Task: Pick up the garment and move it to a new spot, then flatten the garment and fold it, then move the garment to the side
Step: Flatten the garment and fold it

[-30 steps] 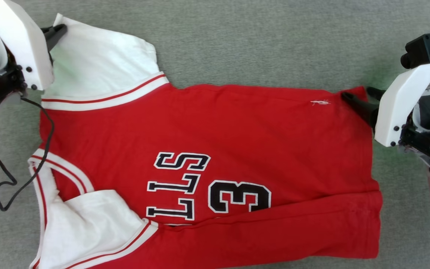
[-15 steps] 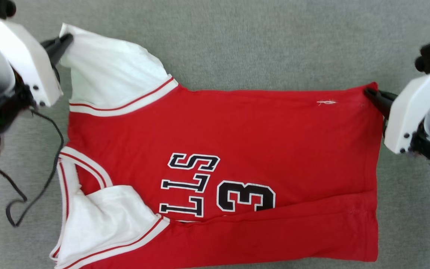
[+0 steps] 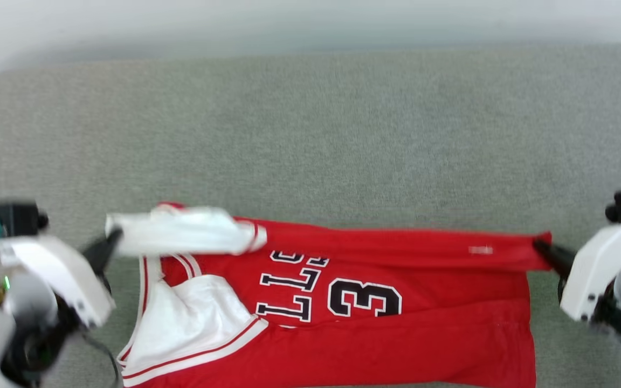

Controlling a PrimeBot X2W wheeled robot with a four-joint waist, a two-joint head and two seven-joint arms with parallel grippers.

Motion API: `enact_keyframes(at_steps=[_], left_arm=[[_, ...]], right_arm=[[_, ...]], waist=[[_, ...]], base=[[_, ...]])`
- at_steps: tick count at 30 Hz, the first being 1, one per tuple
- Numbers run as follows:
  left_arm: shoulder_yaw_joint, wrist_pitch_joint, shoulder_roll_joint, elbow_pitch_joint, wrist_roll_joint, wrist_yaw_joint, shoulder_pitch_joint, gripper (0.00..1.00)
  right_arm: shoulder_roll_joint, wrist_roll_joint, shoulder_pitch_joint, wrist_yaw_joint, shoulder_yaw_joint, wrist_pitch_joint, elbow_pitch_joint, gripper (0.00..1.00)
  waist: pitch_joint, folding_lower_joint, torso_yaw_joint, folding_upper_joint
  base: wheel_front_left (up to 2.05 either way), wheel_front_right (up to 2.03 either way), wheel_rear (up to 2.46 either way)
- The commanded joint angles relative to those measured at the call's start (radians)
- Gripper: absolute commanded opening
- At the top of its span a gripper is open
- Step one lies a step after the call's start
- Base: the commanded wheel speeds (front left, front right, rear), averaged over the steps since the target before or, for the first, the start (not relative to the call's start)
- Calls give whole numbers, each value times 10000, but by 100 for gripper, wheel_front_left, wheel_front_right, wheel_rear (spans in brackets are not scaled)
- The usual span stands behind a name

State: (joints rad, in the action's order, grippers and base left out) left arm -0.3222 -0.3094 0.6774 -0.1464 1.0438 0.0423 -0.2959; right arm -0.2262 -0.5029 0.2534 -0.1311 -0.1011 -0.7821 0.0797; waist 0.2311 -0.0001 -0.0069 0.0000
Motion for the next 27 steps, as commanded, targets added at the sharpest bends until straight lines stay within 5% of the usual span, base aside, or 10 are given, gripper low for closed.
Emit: enact_keyframes(at_steps=[1, 12, 13, 14, 15, 27], left_arm=[[55, 150, -75, 110, 108, 149, 543, 0], [78, 693, -795, 192, 860, 701, 3145, 0], [44, 754, -858, 110, 857, 740, 3260, 15], [30, 818, -925, 39, 845, 756, 3341, 49], [1, 888, -1001, -13, 814, 782, 3394, 100], [-159, 2980, -1276, 934, -927, 1410, 3357, 100]], right_arm=[[63, -27, -347, 8, -53, 95, 93, 0], [431, -221, -1800, 8, -345, 982, 726, 0], [462, -206, -1906, 8, -328, 1082, 778, 15], [466, -181, -1997, 8, -239, 1193, 787, 55], [446, -149, -2072, 8, -170, 1323, 792, 100], [149, 167, -2849, 6, 253, 2251, -910, 100]], waist=[[-265, 1, 97, 0], [-575, 1, 7, 0], [-618, 1, -21, 0], [-653, 1, -53, 0], [-689, 1, -76, 0], [-1618, 1, -292, 0]], base=[[0, 0, 0], [0, 0, 0], [0, 0, 0], [0, 0, 0], [0, 0, 0], [0, 0, 0]])
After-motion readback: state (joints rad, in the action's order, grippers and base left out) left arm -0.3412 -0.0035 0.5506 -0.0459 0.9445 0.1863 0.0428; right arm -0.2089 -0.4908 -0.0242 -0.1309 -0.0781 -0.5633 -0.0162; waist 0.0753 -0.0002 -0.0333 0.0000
